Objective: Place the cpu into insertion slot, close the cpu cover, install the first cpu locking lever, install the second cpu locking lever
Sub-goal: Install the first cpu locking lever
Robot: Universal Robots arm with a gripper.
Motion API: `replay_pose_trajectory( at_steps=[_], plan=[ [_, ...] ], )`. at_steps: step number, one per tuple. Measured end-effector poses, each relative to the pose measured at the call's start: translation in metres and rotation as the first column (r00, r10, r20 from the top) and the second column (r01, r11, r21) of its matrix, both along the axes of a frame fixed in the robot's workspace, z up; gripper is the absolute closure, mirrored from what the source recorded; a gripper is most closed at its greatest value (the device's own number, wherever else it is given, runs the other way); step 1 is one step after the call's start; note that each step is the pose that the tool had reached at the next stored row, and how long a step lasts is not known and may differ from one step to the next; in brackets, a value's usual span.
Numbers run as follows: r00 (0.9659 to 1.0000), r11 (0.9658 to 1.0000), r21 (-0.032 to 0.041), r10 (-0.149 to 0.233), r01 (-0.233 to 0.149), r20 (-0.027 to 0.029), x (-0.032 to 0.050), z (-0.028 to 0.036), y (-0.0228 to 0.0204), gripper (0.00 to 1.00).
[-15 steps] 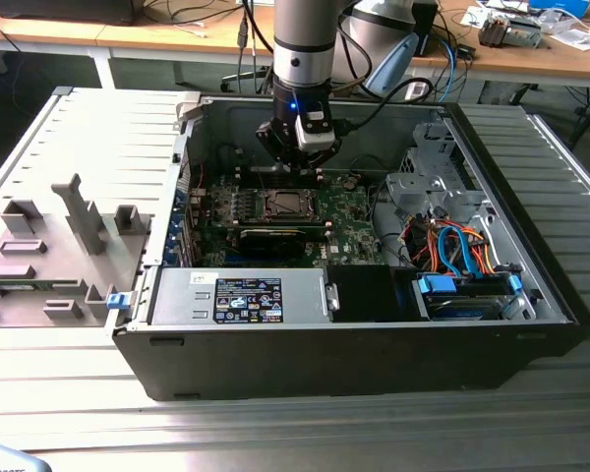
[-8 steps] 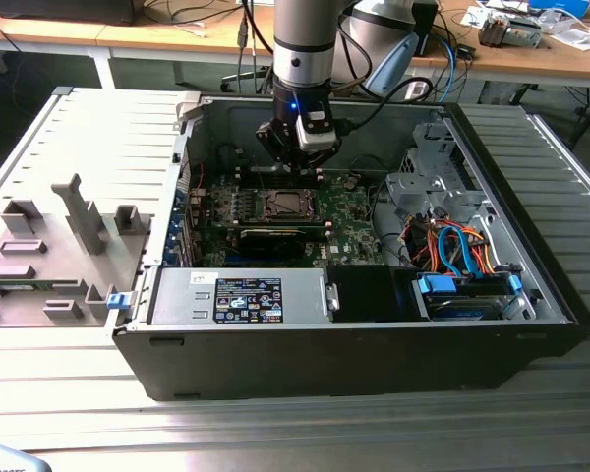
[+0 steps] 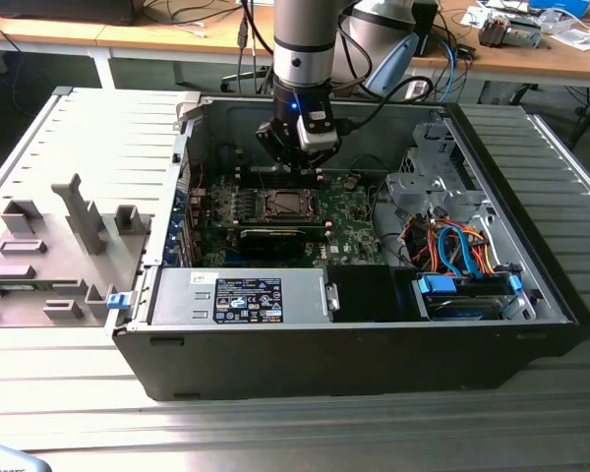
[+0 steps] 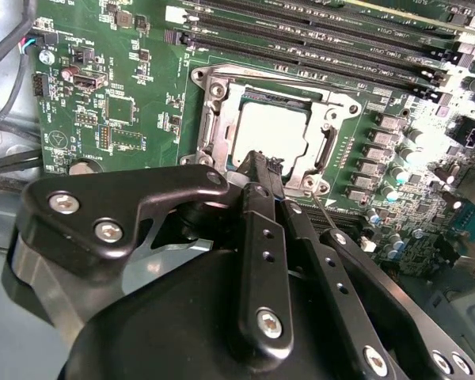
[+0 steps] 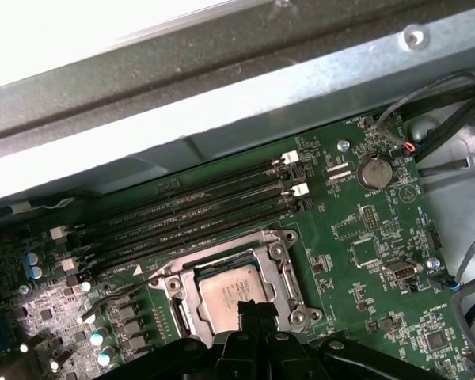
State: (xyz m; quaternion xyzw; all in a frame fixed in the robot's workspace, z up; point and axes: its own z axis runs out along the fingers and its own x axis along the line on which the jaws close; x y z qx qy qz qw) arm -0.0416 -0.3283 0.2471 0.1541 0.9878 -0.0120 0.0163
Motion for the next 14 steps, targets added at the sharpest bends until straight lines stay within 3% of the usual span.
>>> replay_pose_trajectory(
  at_steps=[14],
  plan=[
    [0.9998,0.9998,0.0001,0.021,-0.021,0.0000,0.0000,0.0000,0.0000,0.89]
  ],
)
